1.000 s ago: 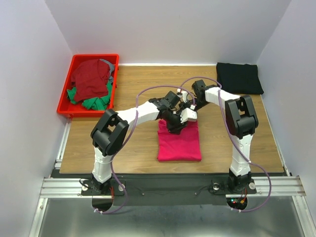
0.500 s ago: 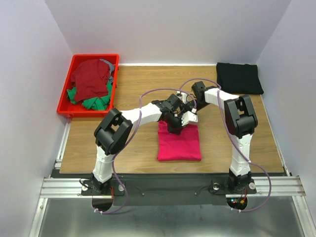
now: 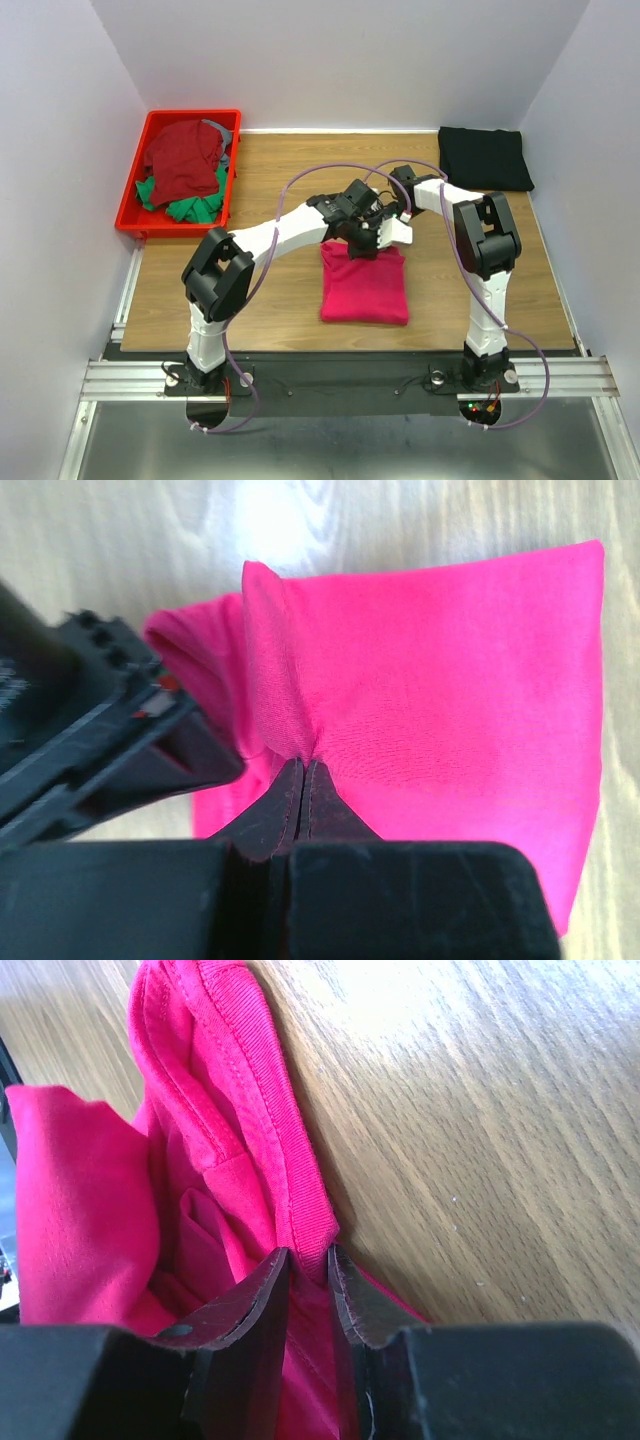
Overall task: Fold and stack the t-shirts
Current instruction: Fold the tshirt
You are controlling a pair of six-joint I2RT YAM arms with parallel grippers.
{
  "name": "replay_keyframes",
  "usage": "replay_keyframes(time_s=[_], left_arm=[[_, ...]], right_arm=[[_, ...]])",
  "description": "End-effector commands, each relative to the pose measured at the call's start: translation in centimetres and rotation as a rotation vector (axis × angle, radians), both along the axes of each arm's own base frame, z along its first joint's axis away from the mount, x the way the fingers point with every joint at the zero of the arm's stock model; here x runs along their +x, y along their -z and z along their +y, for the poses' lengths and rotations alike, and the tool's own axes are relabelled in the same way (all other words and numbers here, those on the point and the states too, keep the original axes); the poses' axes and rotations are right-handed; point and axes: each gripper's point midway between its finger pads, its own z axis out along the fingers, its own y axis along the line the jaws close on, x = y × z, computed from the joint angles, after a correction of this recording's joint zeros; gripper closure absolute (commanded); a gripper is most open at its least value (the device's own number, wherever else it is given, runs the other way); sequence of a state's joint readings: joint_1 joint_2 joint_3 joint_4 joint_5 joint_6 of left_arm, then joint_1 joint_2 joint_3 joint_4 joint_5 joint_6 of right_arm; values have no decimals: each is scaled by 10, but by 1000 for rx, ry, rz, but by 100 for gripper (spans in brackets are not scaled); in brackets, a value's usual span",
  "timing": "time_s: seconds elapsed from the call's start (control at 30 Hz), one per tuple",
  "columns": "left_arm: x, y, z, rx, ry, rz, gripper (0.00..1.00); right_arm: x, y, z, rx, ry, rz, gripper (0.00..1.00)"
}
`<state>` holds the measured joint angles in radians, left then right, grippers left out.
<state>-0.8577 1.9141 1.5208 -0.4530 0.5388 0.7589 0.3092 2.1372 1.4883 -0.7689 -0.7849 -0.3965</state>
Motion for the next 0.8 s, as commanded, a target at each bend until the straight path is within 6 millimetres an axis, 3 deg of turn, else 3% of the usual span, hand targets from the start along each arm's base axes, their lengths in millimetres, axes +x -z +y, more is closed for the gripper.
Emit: replay_keyframes(time_s=[0.0,0.53,0.7,0.77], left_arm=[[12,-39,-5,-53,19,-112,100],[54,-23,3,-8,-18,-168,100],[57,-7,9,17,-12,-163,100],[59,-4,11,21,-16,-162,100]], right_arm=[[-8,28,-6,-56,-22,18,72],[-4,28,-2,-40,-31,17,72],[7,28,-4,-68,-17,-7,72],[21,27,-8,-106,4,-42,72]])
